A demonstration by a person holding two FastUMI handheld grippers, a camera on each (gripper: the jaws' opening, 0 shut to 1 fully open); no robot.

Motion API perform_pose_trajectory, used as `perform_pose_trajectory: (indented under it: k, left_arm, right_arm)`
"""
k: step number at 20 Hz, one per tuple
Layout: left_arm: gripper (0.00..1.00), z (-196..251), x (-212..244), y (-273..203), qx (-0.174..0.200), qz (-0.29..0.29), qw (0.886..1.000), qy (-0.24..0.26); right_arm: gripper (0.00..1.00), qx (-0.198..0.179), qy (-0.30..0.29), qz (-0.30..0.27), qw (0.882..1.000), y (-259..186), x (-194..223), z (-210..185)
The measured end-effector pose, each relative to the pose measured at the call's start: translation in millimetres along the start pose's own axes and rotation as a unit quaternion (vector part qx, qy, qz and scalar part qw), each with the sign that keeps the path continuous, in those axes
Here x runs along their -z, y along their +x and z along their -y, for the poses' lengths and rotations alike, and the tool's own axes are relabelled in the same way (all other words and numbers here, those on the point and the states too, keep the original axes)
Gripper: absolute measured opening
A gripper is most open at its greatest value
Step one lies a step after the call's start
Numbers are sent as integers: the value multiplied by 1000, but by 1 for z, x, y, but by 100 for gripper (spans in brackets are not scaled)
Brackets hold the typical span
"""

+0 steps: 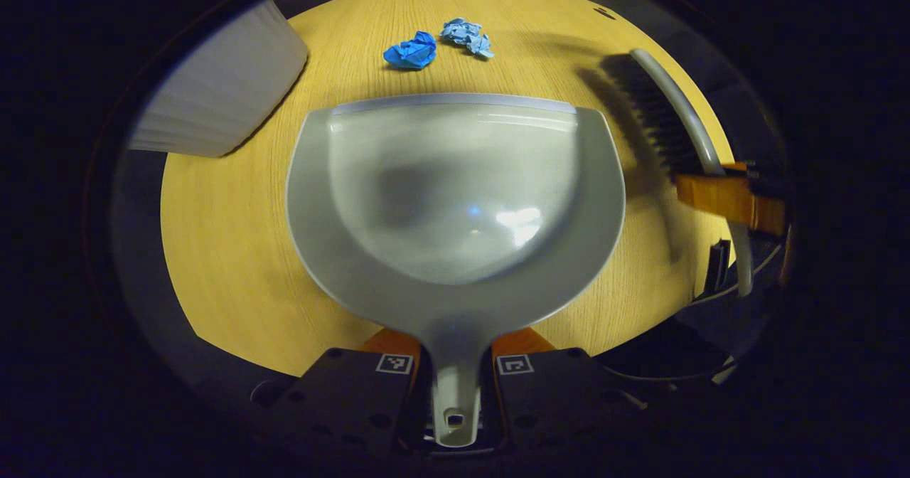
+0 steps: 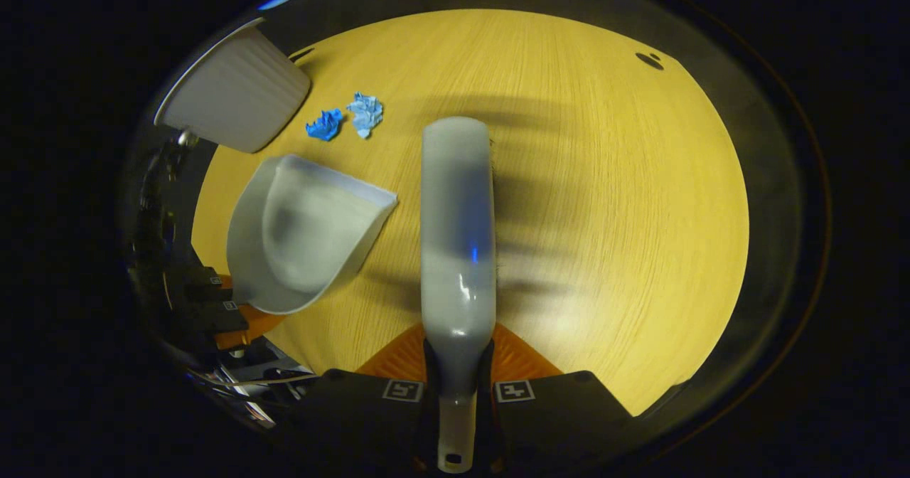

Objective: Pick up the small broom and dustpan from the desktop, sweep the trash into the dustpan with the broom, and then empty the trash into the garbage bin.

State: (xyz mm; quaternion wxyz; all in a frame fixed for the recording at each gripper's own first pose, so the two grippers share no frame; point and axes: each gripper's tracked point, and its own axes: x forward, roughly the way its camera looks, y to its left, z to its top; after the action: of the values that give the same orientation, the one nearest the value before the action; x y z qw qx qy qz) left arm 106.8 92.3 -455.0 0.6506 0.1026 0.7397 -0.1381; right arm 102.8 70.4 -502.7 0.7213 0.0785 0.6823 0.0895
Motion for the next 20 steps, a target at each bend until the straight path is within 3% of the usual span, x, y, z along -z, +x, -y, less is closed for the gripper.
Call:
perform_pose_trajectory:
  k: [1, 3, 4, 6, 10, 11, 12, 17, 20]
  left_arm:
    - [27, -4, 2, -1, -5, 3, 1000, 15]
    - [26, -12, 7, -2, -10, 3, 999, 36]
    - [27, -15, 10, -2, -13, 0, 999, 41]
    - [27, -18, 13, 0, -16, -2, 999, 39]
    - [26, -18, 15, 7, -20, -4, 999, 37]
    - [25, -18, 13, 7, -20, 2, 999, 40]
    - [27, -20, 13, 7, -20, 3, 999, 41]
    - [26, -35, 22, 8, -25, -2, 999, 36]
    - [27, -45, 29, 8, -33, -11, 999, 38]
  right_arm:
    - [26, 5, -20, 13, 1000, -4, -18, 5]
    - [17, 19, -64, 35, 997, -6, -57, 13]
    - [22, 30, -90, 35, 995, -3, -73, 18]
    - [22, 56, -115, 19, 992, 2, -95, 26]
    - [22, 55, -136, 45, 988, 20, -135, 3]
    - [17, 43, -150, 37, 987, 28, -136, -7]
    - [22, 36, -172, 29, 984, 37, -142, -16]
    - [22, 75, -316, 9, 946, 62, -188, -26]
    - [22, 95, -366, -15, 925, 78, -208, -31]
